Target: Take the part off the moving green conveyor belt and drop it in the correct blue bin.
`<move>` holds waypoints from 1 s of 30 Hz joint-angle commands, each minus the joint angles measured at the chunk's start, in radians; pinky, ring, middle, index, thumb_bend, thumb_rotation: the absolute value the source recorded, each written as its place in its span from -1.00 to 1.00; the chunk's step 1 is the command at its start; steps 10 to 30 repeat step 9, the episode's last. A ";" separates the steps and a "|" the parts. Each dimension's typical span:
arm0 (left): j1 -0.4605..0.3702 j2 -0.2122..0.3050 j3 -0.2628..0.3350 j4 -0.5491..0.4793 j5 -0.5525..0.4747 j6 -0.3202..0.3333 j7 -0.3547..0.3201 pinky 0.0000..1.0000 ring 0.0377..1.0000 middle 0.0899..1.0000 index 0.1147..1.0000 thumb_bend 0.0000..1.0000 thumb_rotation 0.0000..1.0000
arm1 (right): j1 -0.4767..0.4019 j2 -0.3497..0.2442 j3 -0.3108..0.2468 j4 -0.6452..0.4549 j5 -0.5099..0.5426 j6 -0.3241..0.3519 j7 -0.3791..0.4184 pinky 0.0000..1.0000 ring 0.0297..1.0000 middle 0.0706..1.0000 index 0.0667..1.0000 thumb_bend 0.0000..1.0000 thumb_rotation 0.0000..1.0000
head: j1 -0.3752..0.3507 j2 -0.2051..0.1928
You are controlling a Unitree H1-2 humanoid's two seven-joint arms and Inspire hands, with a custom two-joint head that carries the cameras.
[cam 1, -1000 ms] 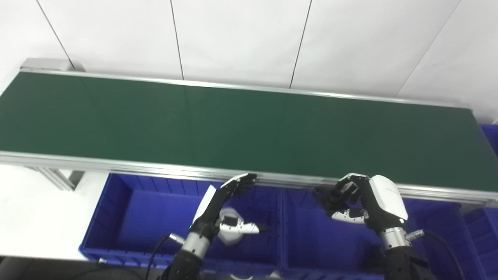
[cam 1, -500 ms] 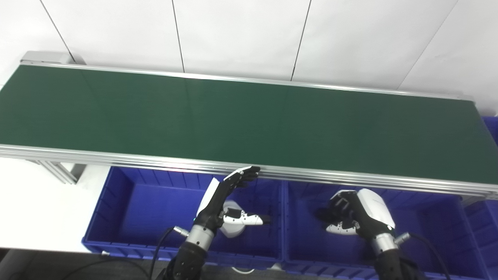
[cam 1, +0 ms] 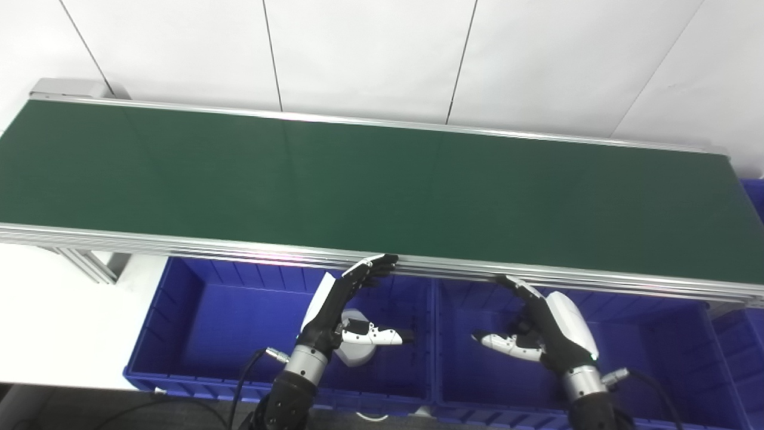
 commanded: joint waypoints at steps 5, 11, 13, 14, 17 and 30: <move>-0.011 -0.007 -0.002 -0.033 0.001 -0.008 -0.003 0.54 0.59 0.57 0.55 0.50 -0.63 | -0.004 0.067 -0.025 0.017 0.211 -0.141 0.019 0.46 0.61 0.69 0.63 0.32 -0.18 | 0.015 0.002; -0.008 -0.006 -0.005 -0.036 0.002 -0.010 -0.004 0.54 0.60 0.57 0.55 0.50 -0.62 | -0.004 0.076 -0.030 0.049 0.254 -0.155 0.033 0.41 0.61 0.69 0.65 0.30 -0.15 | 0.047 0.001; -0.008 -0.006 -0.005 -0.036 0.002 -0.010 -0.004 0.54 0.60 0.57 0.55 0.50 -0.62 | -0.004 0.076 -0.030 0.049 0.254 -0.155 0.033 0.41 0.61 0.69 0.65 0.30 -0.15 | 0.047 0.001; -0.008 -0.006 -0.005 -0.036 0.002 -0.010 -0.004 0.54 0.60 0.57 0.55 0.50 -0.62 | -0.004 0.076 -0.030 0.049 0.254 -0.155 0.033 0.41 0.61 0.69 0.65 0.30 -0.15 | 0.047 0.001; -0.008 -0.006 -0.005 -0.036 0.002 -0.010 -0.004 0.54 0.60 0.57 0.55 0.50 -0.62 | -0.004 0.076 -0.030 0.049 0.254 -0.155 0.033 0.41 0.61 0.69 0.65 0.30 -0.15 | 0.047 0.001; -0.008 -0.006 -0.005 -0.036 0.002 -0.010 -0.004 0.54 0.60 0.57 0.55 0.50 -0.62 | -0.004 0.076 -0.030 0.049 0.254 -0.155 0.033 0.41 0.61 0.69 0.65 0.30 -0.15 | 0.047 0.001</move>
